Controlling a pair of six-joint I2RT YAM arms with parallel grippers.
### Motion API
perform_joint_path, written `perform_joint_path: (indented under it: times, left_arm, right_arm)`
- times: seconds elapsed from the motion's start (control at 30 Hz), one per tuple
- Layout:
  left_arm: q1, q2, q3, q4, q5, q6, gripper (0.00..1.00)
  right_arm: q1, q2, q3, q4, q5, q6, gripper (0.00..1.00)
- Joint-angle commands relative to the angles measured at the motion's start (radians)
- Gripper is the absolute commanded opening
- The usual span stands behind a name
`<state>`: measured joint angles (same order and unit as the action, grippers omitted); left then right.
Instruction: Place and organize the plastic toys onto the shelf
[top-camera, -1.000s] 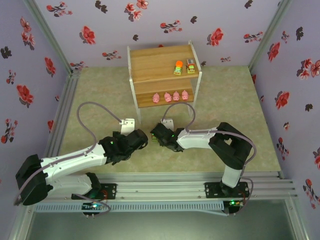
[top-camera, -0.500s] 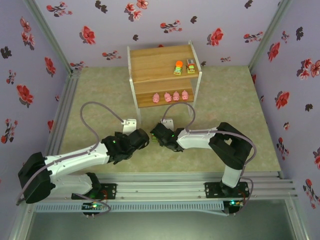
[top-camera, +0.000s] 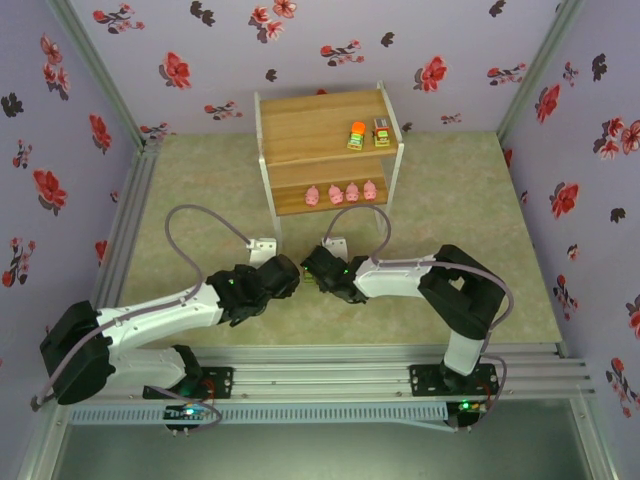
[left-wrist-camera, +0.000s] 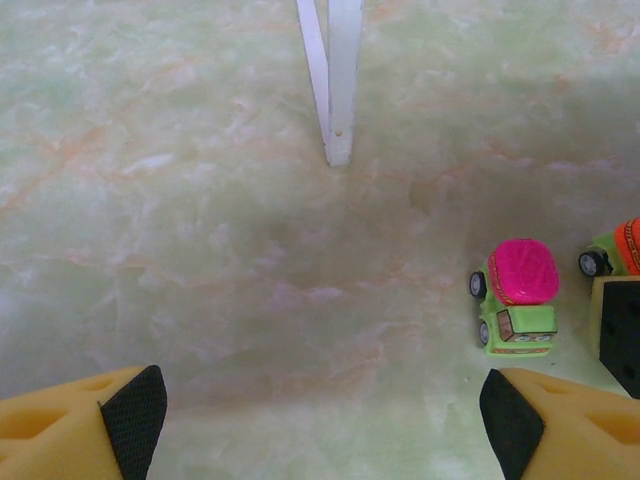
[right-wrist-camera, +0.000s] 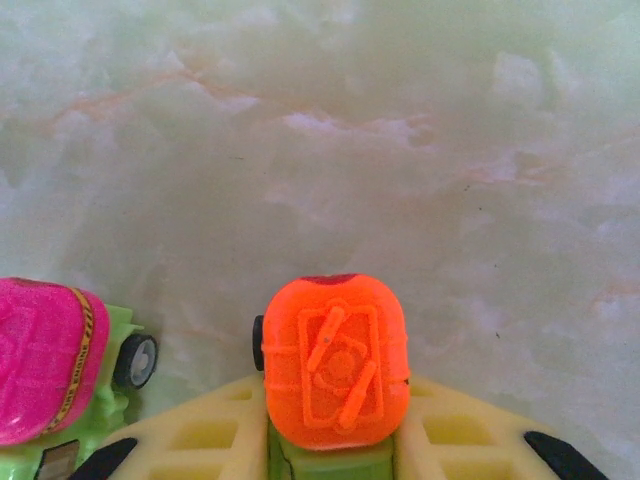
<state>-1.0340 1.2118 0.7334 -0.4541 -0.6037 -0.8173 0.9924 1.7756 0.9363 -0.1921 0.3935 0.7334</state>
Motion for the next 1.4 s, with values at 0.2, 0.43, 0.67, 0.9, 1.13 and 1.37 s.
perform_joint_path:
  times: [0.2, 0.43, 0.67, 0.9, 1.13, 1.37]
  left_arm:
    - [0.031, -0.011, -0.037, 0.048, 0.052, 0.01, 0.86]
    - [0.04, -0.022, -0.044, 0.055, 0.064, 0.01, 0.86]
    - [0.043, -0.021, -0.052, 0.077, 0.088, 0.009, 0.86]
    - [0.047, -0.019, -0.049, 0.098, 0.107, 0.019, 0.87]
    - [0.048, -0.019, -0.047, 0.103, 0.11, 0.021, 0.87]
    - [0.049, -0.009, -0.034, 0.104, 0.115, 0.031, 0.87]
  right_arm:
    - [-0.003, -0.072, -0.01, -0.044, 0.041, -0.012, 0.19]
    - [0.002, -0.102, -0.013, -0.063, 0.051, -0.015, 0.19]
    - [0.01, -0.142, -0.013, -0.092, 0.064, -0.017, 0.19]
    - [0.018, -0.185, -0.019, -0.12, 0.076, -0.019, 0.19]
    - [0.025, -0.229, -0.011, -0.151, 0.09, -0.025, 0.19]
    - [0.035, -0.277, 0.008, -0.19, 0.109, -0.036, 0.19]
